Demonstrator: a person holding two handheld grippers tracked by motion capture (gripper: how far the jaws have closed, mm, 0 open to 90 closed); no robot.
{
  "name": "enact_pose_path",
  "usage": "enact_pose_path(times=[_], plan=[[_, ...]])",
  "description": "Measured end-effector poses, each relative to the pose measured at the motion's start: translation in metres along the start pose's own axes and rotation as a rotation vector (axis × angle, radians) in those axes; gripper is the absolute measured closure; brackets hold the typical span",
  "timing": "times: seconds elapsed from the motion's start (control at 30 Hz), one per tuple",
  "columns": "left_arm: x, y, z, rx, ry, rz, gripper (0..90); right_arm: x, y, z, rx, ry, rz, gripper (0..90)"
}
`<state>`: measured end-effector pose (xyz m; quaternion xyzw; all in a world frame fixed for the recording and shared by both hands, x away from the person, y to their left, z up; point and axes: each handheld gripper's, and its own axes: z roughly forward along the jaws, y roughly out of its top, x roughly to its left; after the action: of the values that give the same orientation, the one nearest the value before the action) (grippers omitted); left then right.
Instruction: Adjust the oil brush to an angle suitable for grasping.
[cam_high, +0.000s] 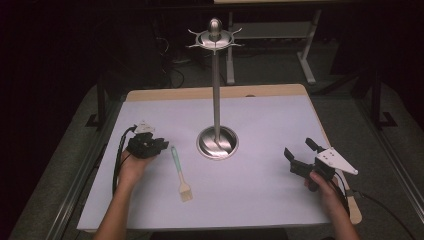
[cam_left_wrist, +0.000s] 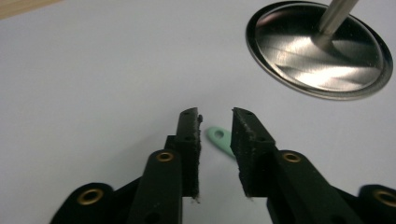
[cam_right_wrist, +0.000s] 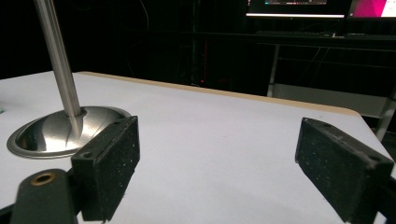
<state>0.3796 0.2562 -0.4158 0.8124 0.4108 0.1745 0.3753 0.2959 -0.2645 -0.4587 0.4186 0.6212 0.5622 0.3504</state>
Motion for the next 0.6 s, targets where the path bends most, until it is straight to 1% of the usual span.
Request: enact_pose_path(times=[0.03, 0.1, 0.13, 0.17, 0.23, 0.3, 0.33, 0.37, 0.4, 0.47, 0.5, 0.53, 0.6], plan=[[0.000, -0.001, 0.004, 0.001, -0.002, -0.015, 74.7, 0.000, 0.000, 0.000, 0.000, 0.000, 0.002, 13.3], [-0.001, -0.002, 0.010, 0.017, -0.003, -0.019, 78.4, 0.000, 0.000, 0.000, 0.000, 0.000, -0.003, 13.3], [-0.001, -0.003, 0.012, 0.028, -0.007, -0.023, 81.5, 0.000, 0.000, 0.000, 0.000, 0.001, -0.002, 13.3], [-0.001, -0.003, 0.012, 0.028, -0.007, -0.023, 84.2, 0.000, 0.000, 0.000, -0.001, 0.001, -0.004, 13.3], [-0.001, -0.005, 0.014, 0.036, -0.009, -0.027, 86.7, 0.000, 0.000, 0.000, -0.001, 0.003, 0.000, 13.3], [-0.001, -0.005, 0.014, 0.045, -0.006, -0.037, 86.8, 0.000, 0.000, 0.000, -0.001, 0.004, 0.000, 13.3], [-0.001, -0.006, 0.015, 0.050, -0.007, -0.028, 88.1, 0.000, 0.000, 0.000, 0.000, 0.006, 0.000, 13.3], [-0.002, -0.007, 0.016, 0.057, -0.007, -0.030, 89.8, 0.000, 0.000, 0.000, 0.001, 0.007, 0.000, 13.4], [-0.002, -0.007, 0.016, 0.057, -0.007, -0.030, 90.0, 0.000, 0.000, 0.000, 0.001, 0.010, 0.002, 13.3], [-0.003, -0.007, 0.018, 0.080, -0.021, -0.027, 90.0, -0.001, 0.000, 0.000, -0.001, 0.010, 0.001, 13.3], [-0.004, -0.008, 0.019, 0.075, -0.028, -0.036, 90.0, -0.001, 0.000, 0.000, -0.001, 0.010, 0.001, 13.3], [-0.004, -0.008, 0.019, 0.083, -0.025, -0.026, 90.0, -0.001, 0.000, 0.000, -0.002, 0.011, 0.001, 13.3], [-0.004, -0.009, 0.021, 0.088, -0.024, -0.032, 90.0, -0.001, 0.000, 0.000, -0.001, 0.012, 0.001, 13.3]])
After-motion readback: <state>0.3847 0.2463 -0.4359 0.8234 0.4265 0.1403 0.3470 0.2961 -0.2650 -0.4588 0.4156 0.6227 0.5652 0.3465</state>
